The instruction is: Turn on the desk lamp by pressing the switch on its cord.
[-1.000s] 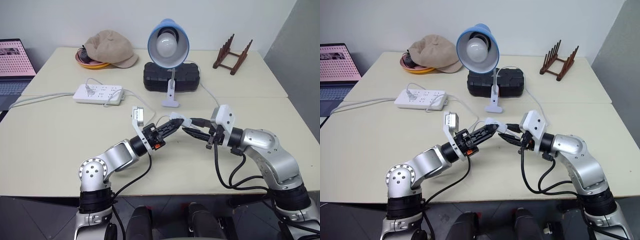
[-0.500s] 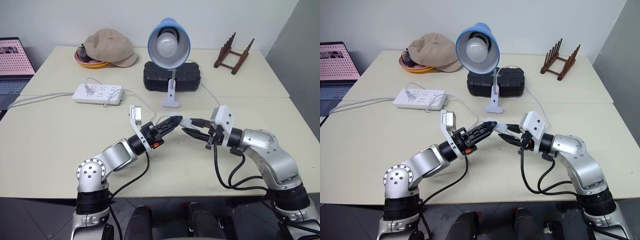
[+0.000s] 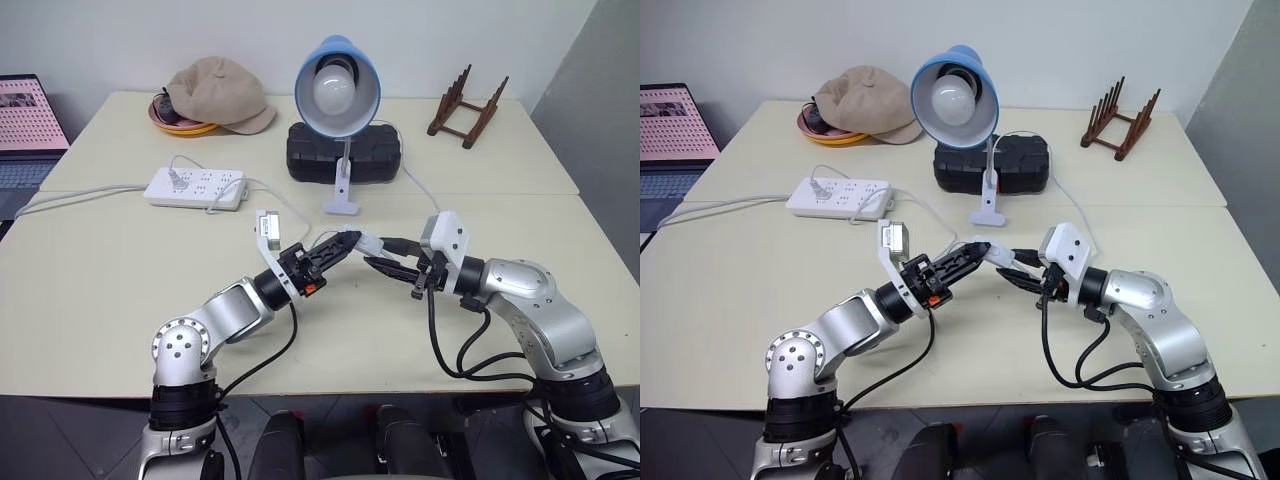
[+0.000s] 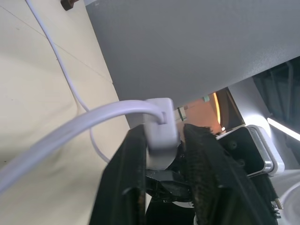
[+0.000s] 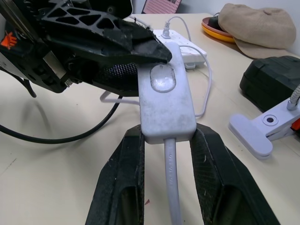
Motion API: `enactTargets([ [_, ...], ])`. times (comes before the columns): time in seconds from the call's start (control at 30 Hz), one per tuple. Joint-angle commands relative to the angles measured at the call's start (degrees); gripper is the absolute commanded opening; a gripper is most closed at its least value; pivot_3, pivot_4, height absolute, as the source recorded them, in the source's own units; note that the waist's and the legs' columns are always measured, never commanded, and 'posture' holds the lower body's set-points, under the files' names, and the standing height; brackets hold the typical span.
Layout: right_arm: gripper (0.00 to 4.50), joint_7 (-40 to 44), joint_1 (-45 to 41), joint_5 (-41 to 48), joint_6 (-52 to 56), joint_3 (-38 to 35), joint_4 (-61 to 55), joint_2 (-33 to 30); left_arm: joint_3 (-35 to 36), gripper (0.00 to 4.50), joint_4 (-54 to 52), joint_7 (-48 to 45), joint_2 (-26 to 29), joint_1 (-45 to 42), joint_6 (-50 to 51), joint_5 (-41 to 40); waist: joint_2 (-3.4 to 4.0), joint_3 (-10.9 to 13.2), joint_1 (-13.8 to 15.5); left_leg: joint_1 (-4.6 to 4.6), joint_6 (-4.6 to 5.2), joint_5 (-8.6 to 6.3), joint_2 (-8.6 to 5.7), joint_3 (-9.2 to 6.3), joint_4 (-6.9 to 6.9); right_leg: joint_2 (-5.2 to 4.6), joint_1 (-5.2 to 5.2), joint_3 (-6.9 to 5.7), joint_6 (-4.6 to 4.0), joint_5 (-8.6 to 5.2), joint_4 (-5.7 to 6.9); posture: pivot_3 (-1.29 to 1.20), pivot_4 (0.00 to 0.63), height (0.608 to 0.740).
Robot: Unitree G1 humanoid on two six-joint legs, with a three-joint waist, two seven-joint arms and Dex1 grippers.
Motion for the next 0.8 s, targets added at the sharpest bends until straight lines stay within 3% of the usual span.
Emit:
enactTargets([
  [0.03, 1.01, -0.2, 0.0, 0.6, -0.3, -0.7, -1.3, 0.0, -0.2, 0.4, -2.4, -0.7, 0.2, 0.0, -0.7, -2.7, 0.0, 0.0, 0.0, 0.0, 0.0, 0.0, 0.0, 0.0, 0.0, 0.0, 0.0, 0.0, 0.0, 0.0, 0.0, 0.0, 0.15, 0.74],
  [0.4, 1.01, -0.1, 0.0, 0.7, -0.3, -0.5, -1.4, 0.1, -1.7, 0.4, -3.6, -0.5, 1.3, 0.5, -0.9, -0.9, 0.0, 0.0, 0.0, 0.0, 0.0, 0.0, 0.0, 0.0, 0.0, 0.0, 0.0, 0.0, -0.01, -0.01, -0.01, 0.0, 0.15, 0.74],
  [0.63, 1.01, 0.2, -0.2, 0.7, -0.5, -0.2, -1.2, 0.1, -2.0, 2.04, -4.1, -1.4, 2.4, 1.0, -0.8, -5.7, 0.0, 0.0, 0.0, 0.0, 0.0, 0.0, 0.0, 0.0, 0.0, 0.0, 0.0, 0.0, -0.02, -0.01, -0.02, 0.0, 0.15, 0.74],
  [0.8, 1.01, 0.1, -0.2, 0.6, -0.4, -0.1, -1.2, 0.2, -2.4, 2.17, -3.2, -0.9, 2.7, 0.6, -1.6, -5.1, 0.0, 0.0, 0.0, 0.0, 0.0, 0.0, 0.0, 0.01, 0.0, 0.0, 0.0, 0.01, -0.04, -0.02, -0.02, 0.0, 0.15, 0.74],
])
